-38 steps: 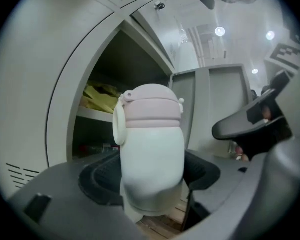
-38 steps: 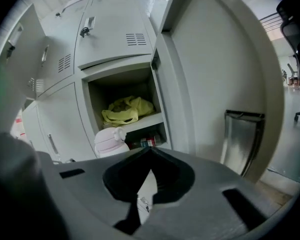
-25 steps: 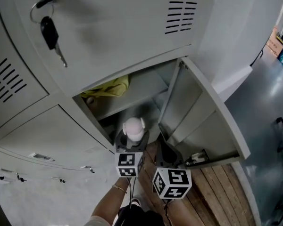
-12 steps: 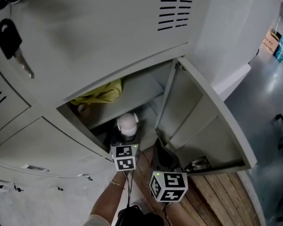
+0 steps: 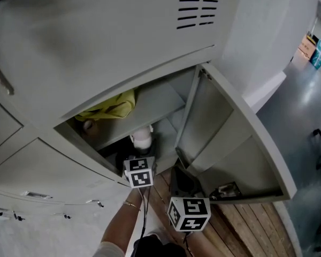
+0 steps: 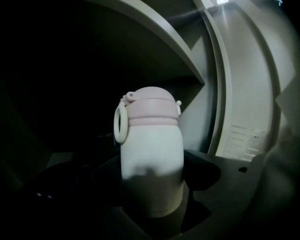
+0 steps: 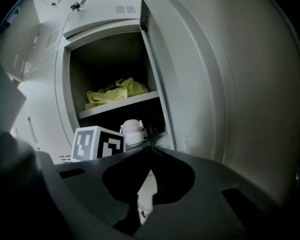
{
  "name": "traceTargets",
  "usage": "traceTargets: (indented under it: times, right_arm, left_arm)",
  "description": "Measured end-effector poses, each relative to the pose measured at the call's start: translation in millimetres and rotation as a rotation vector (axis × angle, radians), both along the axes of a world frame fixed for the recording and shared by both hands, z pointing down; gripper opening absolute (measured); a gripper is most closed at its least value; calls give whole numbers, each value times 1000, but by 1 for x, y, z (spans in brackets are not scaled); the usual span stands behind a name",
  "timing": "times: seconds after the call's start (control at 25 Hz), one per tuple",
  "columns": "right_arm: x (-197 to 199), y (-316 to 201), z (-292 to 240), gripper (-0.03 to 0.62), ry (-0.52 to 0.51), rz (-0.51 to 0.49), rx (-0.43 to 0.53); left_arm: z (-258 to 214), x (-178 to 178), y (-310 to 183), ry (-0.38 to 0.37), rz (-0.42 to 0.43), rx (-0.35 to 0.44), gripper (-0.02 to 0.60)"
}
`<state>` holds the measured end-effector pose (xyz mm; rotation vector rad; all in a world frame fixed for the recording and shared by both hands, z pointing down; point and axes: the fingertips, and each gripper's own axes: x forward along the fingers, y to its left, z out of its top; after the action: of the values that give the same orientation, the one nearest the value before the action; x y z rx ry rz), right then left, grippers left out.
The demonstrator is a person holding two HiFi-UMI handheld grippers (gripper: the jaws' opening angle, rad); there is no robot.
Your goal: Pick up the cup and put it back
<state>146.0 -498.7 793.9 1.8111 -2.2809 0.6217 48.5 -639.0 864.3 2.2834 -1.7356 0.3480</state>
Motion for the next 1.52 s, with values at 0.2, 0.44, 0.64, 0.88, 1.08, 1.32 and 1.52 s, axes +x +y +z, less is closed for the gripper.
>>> traceTargets:
  times: [0.2, 0.44, 0.64, 0.88, 1.08, 1.32, 1.52]
  right_arm:
    - [0, 4, 0, -8, -11, 0, -16]
    - [6, 10, 2, -8, -17, 6, -42]
    - [6, 16, -3, -8, -22, 2, -50]
    - [8, 20, 0, -8, -15, 0, -54]
    - [7, 27, 6, -8, -17, 3, -81]
    - [9, 46, -5, -8, -18, 8, -114]
    - [12, 67, -18, -8, -26, 12, -139]
  left_arm:
    - [0, -1, 1, 9, 5, -7, 345]
    - [4, -2, 7, -11, 14, -53, 345]
    - [9, 1, 17, -47, 23, -84, 345]
    - [8, 2, 18, -43, 47, -72, 345]
    - [6, 5, 25, 3, 78, -112, 345]
    - [0, 0, 40, 105, 26, -140, 345]
    - [-8, -4, 66, 108, 16, -175, 345]
